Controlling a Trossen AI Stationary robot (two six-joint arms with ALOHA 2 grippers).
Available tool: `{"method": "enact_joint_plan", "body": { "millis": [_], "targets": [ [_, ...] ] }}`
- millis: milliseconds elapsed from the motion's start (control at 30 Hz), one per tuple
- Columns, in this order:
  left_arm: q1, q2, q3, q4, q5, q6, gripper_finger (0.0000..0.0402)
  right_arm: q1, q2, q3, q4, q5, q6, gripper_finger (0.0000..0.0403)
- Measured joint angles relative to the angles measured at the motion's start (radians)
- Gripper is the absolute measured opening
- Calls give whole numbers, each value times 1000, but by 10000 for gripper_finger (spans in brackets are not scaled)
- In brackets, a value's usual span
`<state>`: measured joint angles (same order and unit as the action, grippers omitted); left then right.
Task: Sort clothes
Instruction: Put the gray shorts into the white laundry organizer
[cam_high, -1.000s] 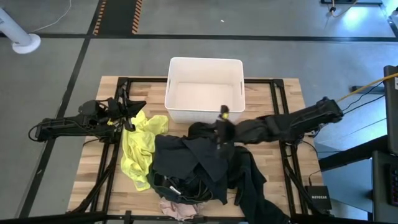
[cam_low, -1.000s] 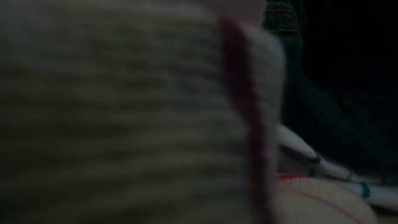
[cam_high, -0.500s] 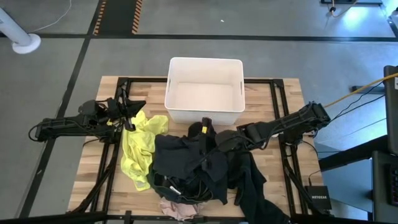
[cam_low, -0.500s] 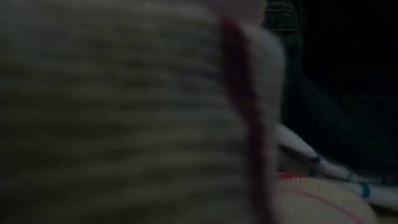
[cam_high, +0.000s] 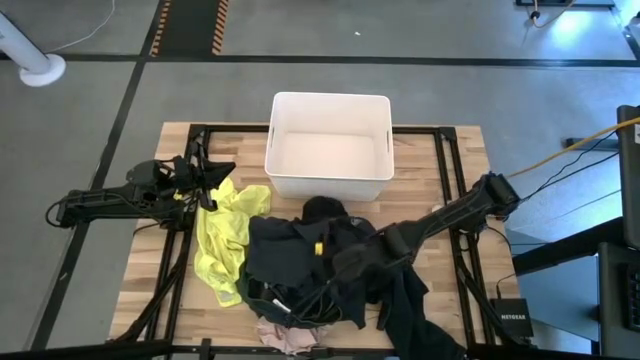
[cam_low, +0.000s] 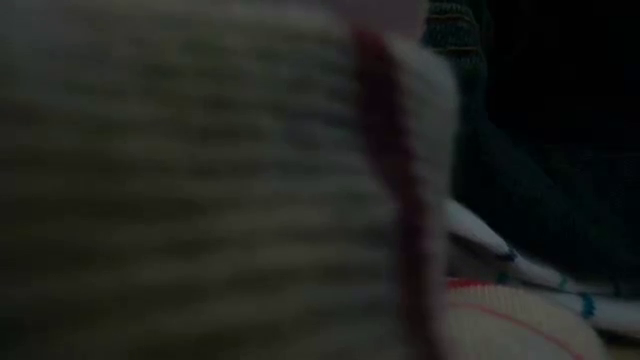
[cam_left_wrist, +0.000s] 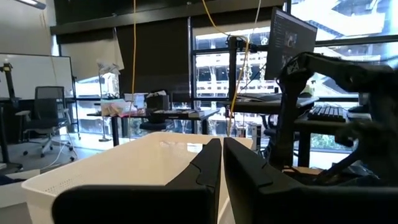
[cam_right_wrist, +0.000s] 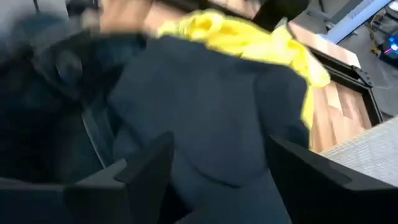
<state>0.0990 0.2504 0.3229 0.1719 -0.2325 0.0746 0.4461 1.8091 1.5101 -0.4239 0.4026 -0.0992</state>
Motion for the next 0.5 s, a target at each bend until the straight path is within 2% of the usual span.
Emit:
{"method": "enact_joint_plan", "body": {
  "millis": [233, 500],
  "targets": [
    [0, 0, 0, -6, 0, 15, 13, -1, 70, -1, -55, 7, -80, 280],
    [0, 0, 0, -5, 0, 29, 13, 23, 65, 31, -174, 20, -76, 280]
  ]
}}
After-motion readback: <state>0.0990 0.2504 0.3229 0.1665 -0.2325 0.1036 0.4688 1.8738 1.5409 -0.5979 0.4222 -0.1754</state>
